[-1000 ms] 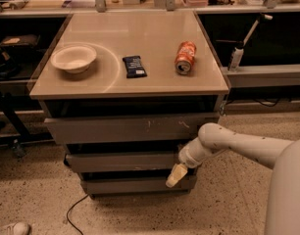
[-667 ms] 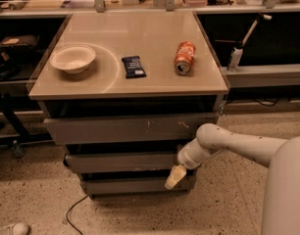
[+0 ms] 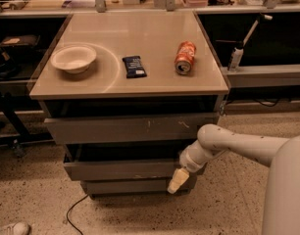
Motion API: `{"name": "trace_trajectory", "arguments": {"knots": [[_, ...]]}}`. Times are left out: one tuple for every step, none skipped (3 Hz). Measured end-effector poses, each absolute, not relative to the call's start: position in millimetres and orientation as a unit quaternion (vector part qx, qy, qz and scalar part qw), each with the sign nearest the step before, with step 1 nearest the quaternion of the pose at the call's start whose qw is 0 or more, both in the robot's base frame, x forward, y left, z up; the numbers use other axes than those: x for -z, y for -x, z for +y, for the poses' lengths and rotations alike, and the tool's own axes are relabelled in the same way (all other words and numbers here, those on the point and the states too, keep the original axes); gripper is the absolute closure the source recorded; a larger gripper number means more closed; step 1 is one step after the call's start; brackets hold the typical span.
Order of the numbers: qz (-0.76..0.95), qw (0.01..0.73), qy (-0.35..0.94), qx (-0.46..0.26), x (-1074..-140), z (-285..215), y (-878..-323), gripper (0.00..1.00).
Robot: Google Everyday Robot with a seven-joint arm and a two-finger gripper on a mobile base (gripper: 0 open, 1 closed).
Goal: Open middle drawer
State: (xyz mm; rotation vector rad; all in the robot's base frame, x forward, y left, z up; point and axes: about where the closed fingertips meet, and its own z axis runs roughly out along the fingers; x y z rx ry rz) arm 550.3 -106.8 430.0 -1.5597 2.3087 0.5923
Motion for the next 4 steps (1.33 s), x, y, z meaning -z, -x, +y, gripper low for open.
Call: {"name": "trace_trajectory", "arguments": {"knots": [[0.809,0.119,0.534,-0.213,-440,-115,-520,0.0],[0.815,0.104,0.526,-0.219,-450,-121,-503,0.0],[0.825,0.067,0.512,-0.23,-468,-134,-454,0.0],[0.822,0.047,0.518,-0.231,-469,-136,-429,0.0]]}}
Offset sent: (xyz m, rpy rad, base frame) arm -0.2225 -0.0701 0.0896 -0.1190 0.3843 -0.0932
